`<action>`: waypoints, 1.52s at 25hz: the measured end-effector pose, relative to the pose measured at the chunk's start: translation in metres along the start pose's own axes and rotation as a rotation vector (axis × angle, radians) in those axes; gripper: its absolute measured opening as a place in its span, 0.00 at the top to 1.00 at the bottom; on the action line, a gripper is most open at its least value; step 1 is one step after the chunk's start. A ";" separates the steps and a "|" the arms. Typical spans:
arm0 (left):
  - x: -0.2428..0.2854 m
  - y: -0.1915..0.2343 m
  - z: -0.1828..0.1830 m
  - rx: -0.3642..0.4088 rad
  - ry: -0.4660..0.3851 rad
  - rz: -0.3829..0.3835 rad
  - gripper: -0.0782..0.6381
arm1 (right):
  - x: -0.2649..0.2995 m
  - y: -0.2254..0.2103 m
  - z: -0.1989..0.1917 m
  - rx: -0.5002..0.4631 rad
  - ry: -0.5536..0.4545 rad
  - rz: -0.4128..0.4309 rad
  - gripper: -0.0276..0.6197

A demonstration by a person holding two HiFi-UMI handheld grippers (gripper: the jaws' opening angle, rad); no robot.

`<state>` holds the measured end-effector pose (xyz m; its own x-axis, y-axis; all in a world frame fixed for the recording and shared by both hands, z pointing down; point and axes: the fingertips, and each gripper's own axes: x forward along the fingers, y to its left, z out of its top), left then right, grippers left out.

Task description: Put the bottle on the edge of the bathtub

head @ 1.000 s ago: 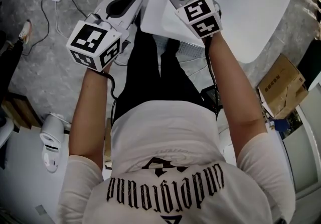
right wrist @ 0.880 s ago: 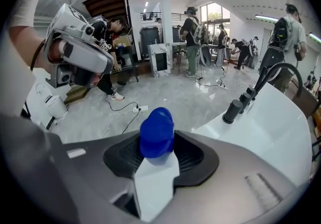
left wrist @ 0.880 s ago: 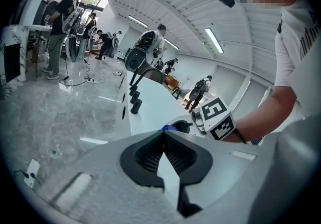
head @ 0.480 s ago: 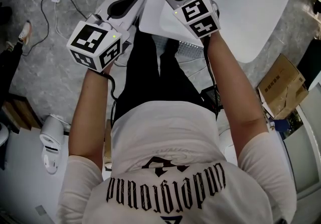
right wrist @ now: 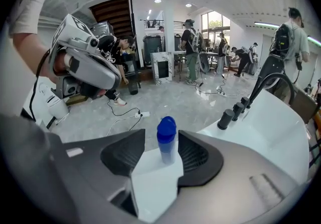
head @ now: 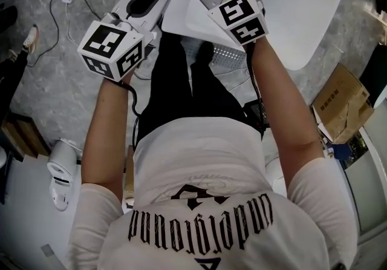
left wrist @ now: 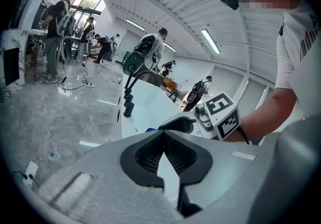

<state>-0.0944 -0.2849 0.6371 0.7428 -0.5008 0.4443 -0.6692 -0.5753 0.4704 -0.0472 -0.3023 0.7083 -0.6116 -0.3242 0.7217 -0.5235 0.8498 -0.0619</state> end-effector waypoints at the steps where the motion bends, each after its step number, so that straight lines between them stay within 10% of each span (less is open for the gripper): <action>1: -0.001 -0.002 0.001 0.004 -0.006 0.002 0.88 | -0.003 0.002 0.002 -0.004 -0.007 -0.003 0.64; 7: -0.009 -0.003 0.007 0.024 -0.026 0.004 0.88 | -0.007 0.011 0.011 -0.009 -0.030 -0.001 0.64; 38: -0.168 -0.301 0.133 0.314 -0.329 0.024 0.88 | -0.368 0.118 0.116 -0.131 -0.439 -0.053 0.83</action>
<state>-0.0151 -0.1136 0.3199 0.7280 -0.6661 0.1625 -0.6855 -0.7037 0.1865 0.0471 -0.1310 0.3560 -0.7939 -0.4901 0.3598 -0.4989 0.8634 0.0754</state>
